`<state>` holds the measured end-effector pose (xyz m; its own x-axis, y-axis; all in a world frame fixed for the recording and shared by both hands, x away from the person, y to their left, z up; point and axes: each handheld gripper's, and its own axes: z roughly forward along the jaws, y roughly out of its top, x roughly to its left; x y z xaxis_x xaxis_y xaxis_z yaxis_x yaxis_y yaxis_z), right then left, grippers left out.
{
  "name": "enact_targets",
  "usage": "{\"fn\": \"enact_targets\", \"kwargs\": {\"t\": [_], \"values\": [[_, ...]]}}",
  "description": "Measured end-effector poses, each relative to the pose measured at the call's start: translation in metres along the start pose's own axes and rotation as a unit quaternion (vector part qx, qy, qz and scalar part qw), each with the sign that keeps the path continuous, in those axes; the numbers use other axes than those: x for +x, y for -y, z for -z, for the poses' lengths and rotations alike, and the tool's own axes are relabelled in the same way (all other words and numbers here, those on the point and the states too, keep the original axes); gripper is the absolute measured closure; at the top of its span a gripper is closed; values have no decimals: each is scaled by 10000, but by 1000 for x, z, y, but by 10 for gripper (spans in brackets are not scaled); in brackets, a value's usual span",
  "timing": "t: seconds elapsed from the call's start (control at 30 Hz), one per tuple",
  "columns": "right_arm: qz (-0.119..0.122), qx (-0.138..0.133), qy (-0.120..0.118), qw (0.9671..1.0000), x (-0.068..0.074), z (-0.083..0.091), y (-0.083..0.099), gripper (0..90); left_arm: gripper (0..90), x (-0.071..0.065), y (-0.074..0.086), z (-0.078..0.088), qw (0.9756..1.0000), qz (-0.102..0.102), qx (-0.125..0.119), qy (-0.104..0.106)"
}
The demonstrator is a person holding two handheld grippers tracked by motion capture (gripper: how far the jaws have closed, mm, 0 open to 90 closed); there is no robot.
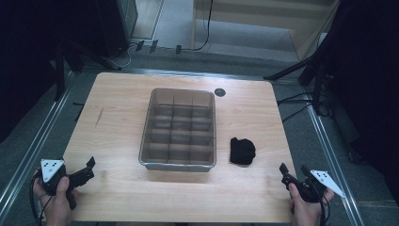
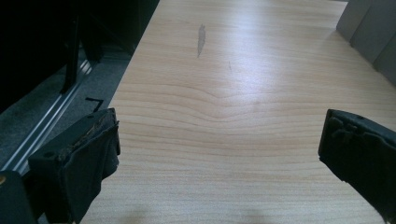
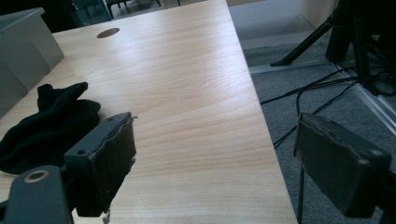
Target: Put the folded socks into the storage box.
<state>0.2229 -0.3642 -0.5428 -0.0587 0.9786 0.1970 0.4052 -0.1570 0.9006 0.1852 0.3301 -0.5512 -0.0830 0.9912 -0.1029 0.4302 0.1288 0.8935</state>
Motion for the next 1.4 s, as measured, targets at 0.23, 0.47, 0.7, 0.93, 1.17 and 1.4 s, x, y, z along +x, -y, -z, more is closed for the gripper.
{"fn": "enact_targets", "kwargs": {"t": [0.23,0.47,0.7,0.93,1.17,1.4], "values": [[436,151,224,9987,14,-1,-2,145,0,0,0,0,10000,9,-8,-2],[641,207,302,9973,31,-3,-17,153,0,0,0,0,10000,5,-12,-14],[980,217,277,9946,53,-11,-34,158,0,0,0,1,10000,1,-15,-16],[1043,233,257,9939,70,-22,-43,165,0,0,0,1,10000,14,-13,-16],[1040,228,128,9942,86,-33,-49,172,0,1,0,1,10000,44,-26,-7],[1054,313,-4,9939,100,-44,-50,175,0,1,0,1,10000,80,-38,-2]]}}
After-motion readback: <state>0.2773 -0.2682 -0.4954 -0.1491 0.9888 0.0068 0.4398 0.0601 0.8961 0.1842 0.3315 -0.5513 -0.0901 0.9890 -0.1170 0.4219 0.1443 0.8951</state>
